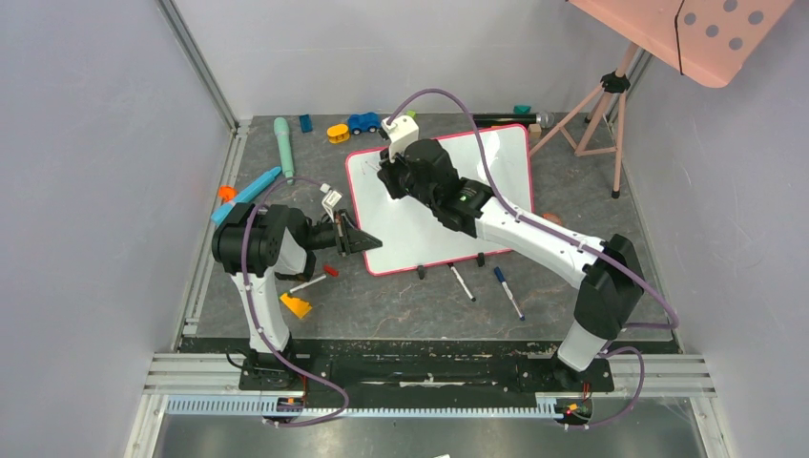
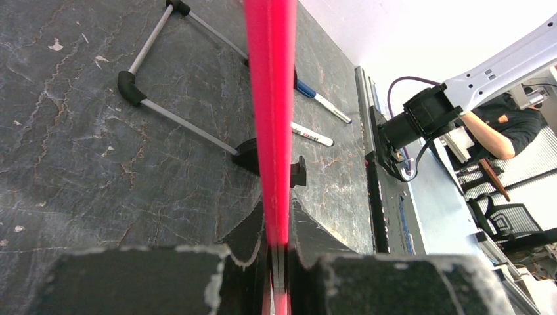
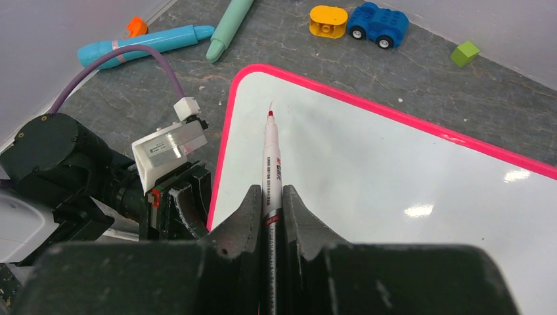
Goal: Write a sentence on the whiteboard
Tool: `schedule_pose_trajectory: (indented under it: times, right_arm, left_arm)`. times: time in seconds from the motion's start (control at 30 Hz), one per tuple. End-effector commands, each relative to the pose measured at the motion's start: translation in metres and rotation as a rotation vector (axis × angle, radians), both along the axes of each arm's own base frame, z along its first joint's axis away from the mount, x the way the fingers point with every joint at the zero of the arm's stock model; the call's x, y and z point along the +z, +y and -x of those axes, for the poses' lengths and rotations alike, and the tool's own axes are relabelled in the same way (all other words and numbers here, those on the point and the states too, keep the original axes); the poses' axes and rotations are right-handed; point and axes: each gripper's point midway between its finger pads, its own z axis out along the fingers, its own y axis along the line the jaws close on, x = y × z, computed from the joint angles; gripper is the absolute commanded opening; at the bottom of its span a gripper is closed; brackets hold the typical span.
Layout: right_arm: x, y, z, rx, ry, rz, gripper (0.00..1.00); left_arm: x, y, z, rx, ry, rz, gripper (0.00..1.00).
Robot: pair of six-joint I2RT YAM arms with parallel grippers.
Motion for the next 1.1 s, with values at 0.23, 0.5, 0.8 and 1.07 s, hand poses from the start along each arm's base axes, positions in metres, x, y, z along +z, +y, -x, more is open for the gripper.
schedule_pose_trajectory:
  times: [0.23, 0.5, 0.8, 1.07]
  right_arm:
    - [0.009, 0.004, -0.004, 0.004, -0.019, -0.031, 0.00]
    - [0.007, 0.004, -0.003, 0.003, -0.016, -0.034, 0.00]
    - [0.004, 0.006, -0.004, 0.012, -0.009, -0.032, 0.00]
    - [-0.003, 0.009, -0.007, 0.012, -0.002, -0.021, 0.00]
  left_arm:
    - [-0.001, -0.002, 0.003, -0.018, -0.074, -0.006, 0.02]
    - [-0.001, -0.002, 0.003, -0.018, -0.075, -0.006, 0.02]
    - [-0.001, -0.003, 0.004, -0.019, -0.080, -0.007, 0.02]
    - [-0.001, -0.003, 0.004, -0.019, -0.082, -0.008, 0.02]
